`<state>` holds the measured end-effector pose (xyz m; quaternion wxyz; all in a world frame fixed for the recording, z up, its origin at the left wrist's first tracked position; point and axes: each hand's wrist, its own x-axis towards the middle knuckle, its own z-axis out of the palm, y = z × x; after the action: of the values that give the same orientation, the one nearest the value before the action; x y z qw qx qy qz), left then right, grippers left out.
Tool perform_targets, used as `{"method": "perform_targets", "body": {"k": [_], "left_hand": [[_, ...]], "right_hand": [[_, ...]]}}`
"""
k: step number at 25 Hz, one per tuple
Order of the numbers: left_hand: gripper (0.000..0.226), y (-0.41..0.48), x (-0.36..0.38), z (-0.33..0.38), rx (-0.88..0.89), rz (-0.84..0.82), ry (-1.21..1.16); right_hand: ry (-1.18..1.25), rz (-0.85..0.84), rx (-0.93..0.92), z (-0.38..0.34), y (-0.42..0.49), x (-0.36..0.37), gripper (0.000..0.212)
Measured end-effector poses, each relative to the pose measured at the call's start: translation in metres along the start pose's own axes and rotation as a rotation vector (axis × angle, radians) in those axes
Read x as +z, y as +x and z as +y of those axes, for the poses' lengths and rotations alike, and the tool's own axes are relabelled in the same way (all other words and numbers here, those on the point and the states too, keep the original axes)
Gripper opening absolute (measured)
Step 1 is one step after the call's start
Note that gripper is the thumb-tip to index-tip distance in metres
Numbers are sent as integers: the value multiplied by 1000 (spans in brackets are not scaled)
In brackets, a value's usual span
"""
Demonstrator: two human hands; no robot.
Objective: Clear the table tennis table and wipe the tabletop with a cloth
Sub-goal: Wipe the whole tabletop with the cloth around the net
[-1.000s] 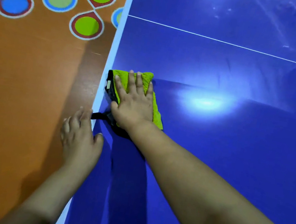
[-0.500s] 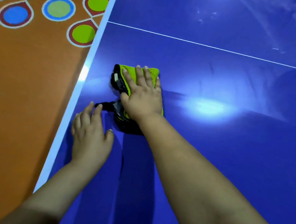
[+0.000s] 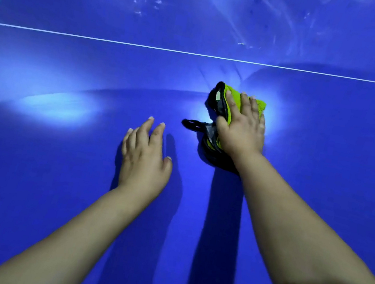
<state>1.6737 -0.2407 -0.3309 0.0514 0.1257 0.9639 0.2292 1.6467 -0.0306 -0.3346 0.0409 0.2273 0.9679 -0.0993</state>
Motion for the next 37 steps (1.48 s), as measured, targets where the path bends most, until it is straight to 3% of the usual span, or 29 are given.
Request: {"method": "perform_targets", "body": {"k": [4,9,19,25,31,37], "left_hand": [[67,3,5,9,28,-5,-36],[63,8,-30,-63,-36,37,-55],[59,-1,-133,-273,-285,175,-19],[59,-2,-161,-331,-370,231,4],[64,18,-150,-298,-357,222,26],[67,44,-105,-216,-269,172,38]], "right_hand": [[-16,3,172,41,4,-12,64],[-37,-6,293,-12,-3,-5,65],[-135,-31,-268,-330,-45,67,70],[-102,-121,-560,-459,-65,100,67],[-51,-159,-691,-455,-27,93,61],[-12,-65,-482,-335,12,68,63]]}}
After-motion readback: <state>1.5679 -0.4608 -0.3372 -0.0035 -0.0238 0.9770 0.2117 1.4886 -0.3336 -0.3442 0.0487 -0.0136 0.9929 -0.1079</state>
